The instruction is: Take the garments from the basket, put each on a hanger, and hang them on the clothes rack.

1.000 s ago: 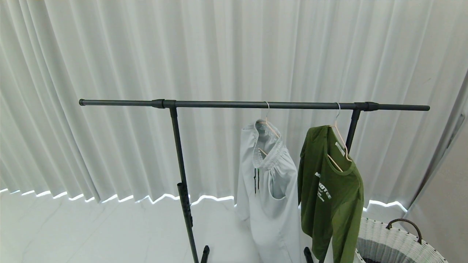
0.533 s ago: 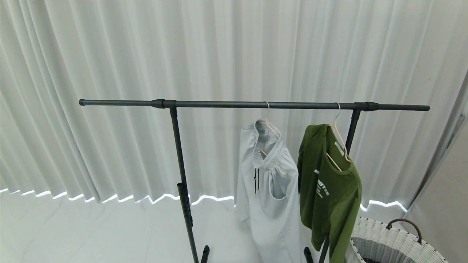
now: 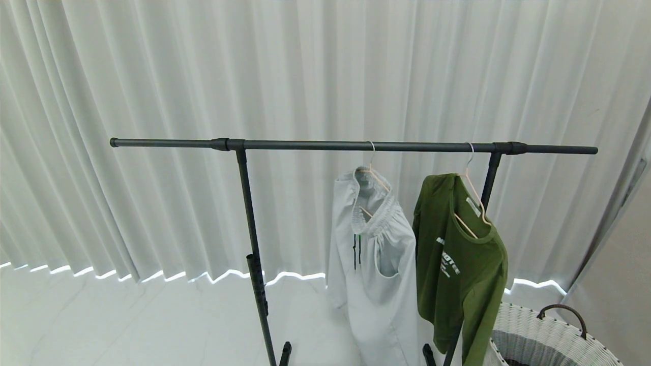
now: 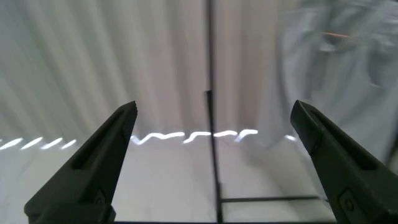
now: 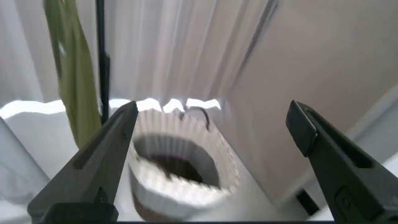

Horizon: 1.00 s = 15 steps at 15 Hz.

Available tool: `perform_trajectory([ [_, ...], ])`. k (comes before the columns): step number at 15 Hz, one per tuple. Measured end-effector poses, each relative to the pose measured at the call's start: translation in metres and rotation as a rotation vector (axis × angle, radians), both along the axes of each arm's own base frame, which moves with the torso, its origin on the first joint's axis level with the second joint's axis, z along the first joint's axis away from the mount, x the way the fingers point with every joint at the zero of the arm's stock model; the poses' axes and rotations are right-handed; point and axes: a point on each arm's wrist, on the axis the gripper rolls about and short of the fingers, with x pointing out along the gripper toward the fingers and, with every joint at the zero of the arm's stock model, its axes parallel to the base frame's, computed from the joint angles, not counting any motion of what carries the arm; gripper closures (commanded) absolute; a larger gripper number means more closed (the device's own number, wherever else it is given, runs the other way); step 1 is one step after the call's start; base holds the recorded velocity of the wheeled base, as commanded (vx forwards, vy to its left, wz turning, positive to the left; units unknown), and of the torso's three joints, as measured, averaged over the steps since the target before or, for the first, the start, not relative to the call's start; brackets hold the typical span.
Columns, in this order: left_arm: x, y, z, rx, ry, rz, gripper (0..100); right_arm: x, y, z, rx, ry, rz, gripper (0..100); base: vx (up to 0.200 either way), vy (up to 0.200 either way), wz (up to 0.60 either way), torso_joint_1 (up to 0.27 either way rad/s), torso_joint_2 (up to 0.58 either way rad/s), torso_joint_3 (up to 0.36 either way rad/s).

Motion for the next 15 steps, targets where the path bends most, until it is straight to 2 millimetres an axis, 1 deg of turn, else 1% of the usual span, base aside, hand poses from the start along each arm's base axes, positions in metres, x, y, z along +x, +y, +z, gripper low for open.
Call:
perform_trajectory([
  [1,0.0,0.0,-0.001,-0.012,0.003,-0.001,0,0.002,0.001,-0.001,0.013,-0.02,0.026,0,0.0,0.0,0.0,0.0,0.0,0.0],
  [4,-0.003,-0.001,-0.005,0.05,0.007,-0.108,0,0.005,0.005,-0.005,0.076,-0.034,0.212,0,0.0,0.0,0.0,0.0,0.0,0.0],
  [5,-0.004,-0.001,-0.006,0.038,-0.003,-0.114,0,0.006,0.005,-0.006,0.107,-0.047,0.233,0,0.0,0.0,0.0,0.0,0.0,0.0],
  [7,-0.005,-0.001,-0.006,0.025,-0.014,-0.116,0,0.007,0.005,-0.005,0.148,-0.089,0.24,0,0.0,0.0,0.0,0.0,0.0,0.0],
  [8,-0.005,-0.001,-0.006,0.022,-0.015,-0.119,0,0.008,0.005,-0.005,0.223,-0.128,0.214,0,0.0,0.0,0.0,0.0,0.0,0.0],
  [9,-0.005,-0.001,-0.006,0.02,-0.016,-0.12,0,0.008,0.004,-0.008,0.26,-0.129,0.181,0,0.0,0.0,0.0,0.0,0.0,0.0],
  [12,-0.005,-0.001,-0.006,0.019,-0.018,-0.12,0,0.009,0.005,-0.011,0.222,-0.098,0.219,0,0.0,0.0,0.0,0.0,0.0,0.0],
  [15,-0.005,-0.001,-0.006,0.018,-0.018,-0.12,0,0.009,0.005,-0.012,0.222,-0.089,0.235,0,0.0,0.0,0.0,0.0,0.0,0.0],
])
